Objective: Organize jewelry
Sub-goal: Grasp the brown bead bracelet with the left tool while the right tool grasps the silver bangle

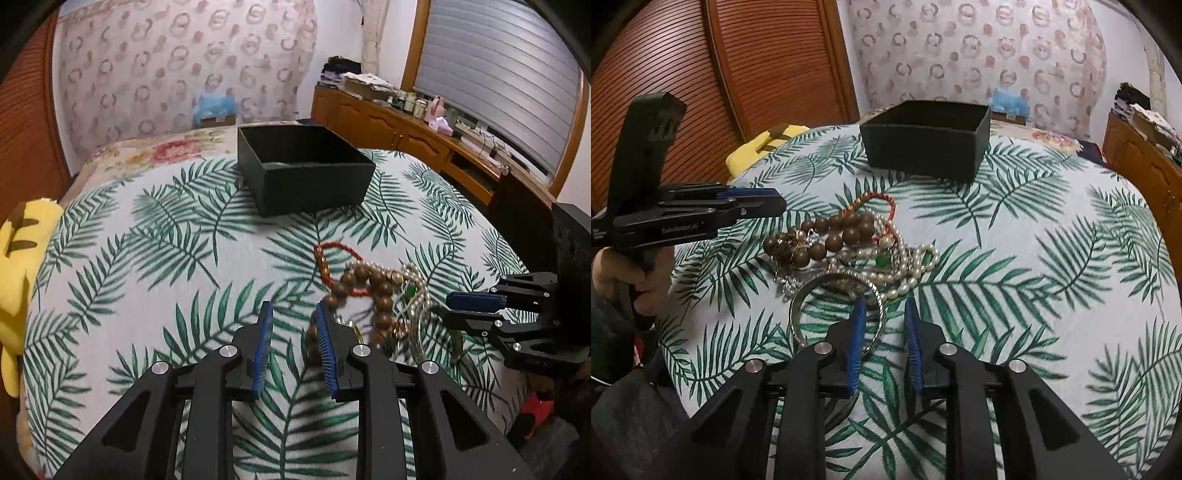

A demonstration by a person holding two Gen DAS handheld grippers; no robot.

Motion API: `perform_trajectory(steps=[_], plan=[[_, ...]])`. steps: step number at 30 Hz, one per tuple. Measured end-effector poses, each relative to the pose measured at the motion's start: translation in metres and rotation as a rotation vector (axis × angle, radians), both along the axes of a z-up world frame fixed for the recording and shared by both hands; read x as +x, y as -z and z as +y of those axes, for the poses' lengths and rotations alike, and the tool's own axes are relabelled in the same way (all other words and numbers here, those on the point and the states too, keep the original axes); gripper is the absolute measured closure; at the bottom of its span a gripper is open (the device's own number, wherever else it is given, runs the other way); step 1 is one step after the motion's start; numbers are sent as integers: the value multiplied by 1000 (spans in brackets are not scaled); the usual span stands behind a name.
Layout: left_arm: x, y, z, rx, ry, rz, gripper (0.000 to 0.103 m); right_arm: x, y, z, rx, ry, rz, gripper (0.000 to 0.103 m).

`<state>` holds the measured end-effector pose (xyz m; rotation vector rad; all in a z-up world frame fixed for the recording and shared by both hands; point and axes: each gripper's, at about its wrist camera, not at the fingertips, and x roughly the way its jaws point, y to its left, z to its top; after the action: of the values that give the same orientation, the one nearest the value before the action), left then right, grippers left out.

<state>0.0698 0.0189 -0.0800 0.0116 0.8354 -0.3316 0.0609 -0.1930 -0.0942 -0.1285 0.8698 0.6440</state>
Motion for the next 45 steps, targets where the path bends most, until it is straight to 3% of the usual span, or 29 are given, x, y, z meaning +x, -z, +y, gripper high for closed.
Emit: perform_trajectory(steps=[3,10,25,27,31,39,45], plan=[[-1,5,-1,-6,0,22,80,-4,4,1,-4,4,5,90],[2,11,-5,-19,1,55,80,-9,5,0,6,-5,-15,92],[36,18,-23,99,88,110,80,-9,4,-2,14,3,-23,92],[35,18,-24,96,97,111,90,-9,4,-1,14,1,-23,93],[28,10,-20,78,69,67,91,-8,5,-2,14,2,-18,93],[-1,-39,-15,20,26,-91,91,-7,6,-1,13,3,-13,93],[-12,-54,-15,2,16,-135,90,-6,7,-1,16,9,-5,93]])
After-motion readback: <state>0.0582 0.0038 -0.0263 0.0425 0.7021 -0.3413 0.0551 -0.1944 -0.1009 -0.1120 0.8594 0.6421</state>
